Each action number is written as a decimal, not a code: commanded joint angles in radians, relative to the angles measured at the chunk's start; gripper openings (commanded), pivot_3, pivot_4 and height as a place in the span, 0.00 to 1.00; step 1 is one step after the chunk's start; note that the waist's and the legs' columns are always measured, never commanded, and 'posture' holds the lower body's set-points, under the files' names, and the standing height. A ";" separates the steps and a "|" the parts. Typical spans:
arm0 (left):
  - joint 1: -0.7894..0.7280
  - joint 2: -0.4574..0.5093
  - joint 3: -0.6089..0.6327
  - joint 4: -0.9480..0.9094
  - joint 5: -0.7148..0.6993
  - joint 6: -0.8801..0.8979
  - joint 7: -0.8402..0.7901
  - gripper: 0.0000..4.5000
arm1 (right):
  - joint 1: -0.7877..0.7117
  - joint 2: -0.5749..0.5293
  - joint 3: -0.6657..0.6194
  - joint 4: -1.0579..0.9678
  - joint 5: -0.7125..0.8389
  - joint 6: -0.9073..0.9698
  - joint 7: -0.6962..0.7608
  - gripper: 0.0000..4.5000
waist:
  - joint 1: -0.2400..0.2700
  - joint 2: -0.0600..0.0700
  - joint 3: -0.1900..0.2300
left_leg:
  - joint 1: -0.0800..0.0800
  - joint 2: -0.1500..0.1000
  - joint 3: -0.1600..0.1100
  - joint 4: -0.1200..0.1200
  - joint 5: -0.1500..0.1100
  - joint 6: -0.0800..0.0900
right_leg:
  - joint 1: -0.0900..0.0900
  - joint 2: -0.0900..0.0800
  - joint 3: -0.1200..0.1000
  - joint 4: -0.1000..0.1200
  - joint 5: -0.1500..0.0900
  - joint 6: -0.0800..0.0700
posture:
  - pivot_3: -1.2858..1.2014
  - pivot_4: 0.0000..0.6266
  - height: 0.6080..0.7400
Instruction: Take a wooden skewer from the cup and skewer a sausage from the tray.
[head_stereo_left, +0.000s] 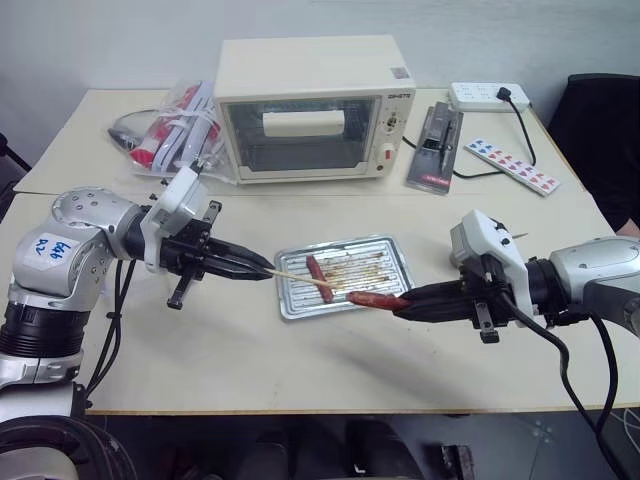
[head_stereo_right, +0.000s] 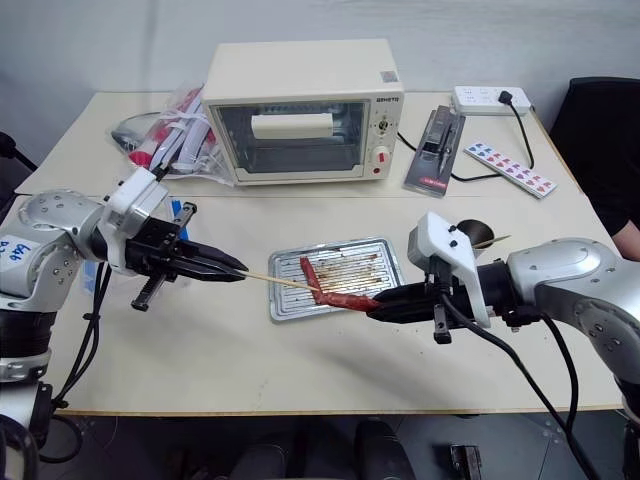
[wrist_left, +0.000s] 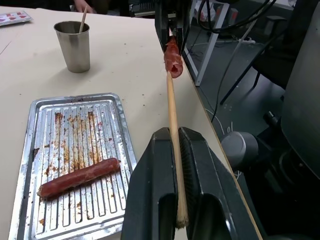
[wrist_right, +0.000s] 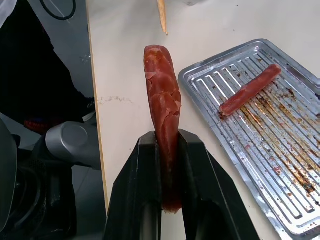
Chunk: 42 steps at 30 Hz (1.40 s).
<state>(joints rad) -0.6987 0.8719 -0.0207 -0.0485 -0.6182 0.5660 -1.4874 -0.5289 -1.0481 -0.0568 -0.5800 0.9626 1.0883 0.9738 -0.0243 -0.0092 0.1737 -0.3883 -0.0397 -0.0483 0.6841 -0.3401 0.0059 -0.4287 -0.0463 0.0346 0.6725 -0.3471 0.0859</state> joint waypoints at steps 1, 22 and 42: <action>-0.008 0.000 0.004 -0.023 0.000 -0.005 -0.005 0.00 | -0.015 -0.011 -0.041 -0.009 0.010 -0.016 -0.006 0.07 | 0.000 0.000 0.000 | 0.000 0.000 0.000 0.000 0.000 0.000 | 0.000 0.000 0.000 0.000 0.000 0.000 | 0.52 0.24 1.00; -0.029 -0.022 -0.010 -0.021 0.003 -0.005 0.008 0.00 | -0.094 0.006 -0.034 -0.040 0.157 0.042 -0.087 0.07 | 0.000 0.000 0.000 | 0.000 0.000 0.000 0.000 0.000 0.000 | 0.000 0.000 0.000 0.000 0.000 0.000 | 0.52 0.24 1.00; -0.060 -0.055 -0.001 -0.017 -0.020 0.034 0.033 0.00 | -0.097 0.012 -0.025 -0.018 0.150 0.029 -0.098 0.07 | -0.001 0.000 0.000 | 0.000 0.000 0.000 0.000 0.000 0.000 | 0.000 0.000 0.000 0.000 0.000 0.000 | 0.52 0.24 1.00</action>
<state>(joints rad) -0.7542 0.8214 -0.0405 -0.0348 -0.6243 0.6017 -1.4626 -0.6042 -1.0455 -0.0566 -0.5826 1.0824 1.1179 0.8789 -0.0250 -0.0092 0.1737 -0.3884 -0.0396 -0.0483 0.6845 -0.3400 0.0059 -0.4288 -0.0463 0.0346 0.6728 -0.3471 0.0859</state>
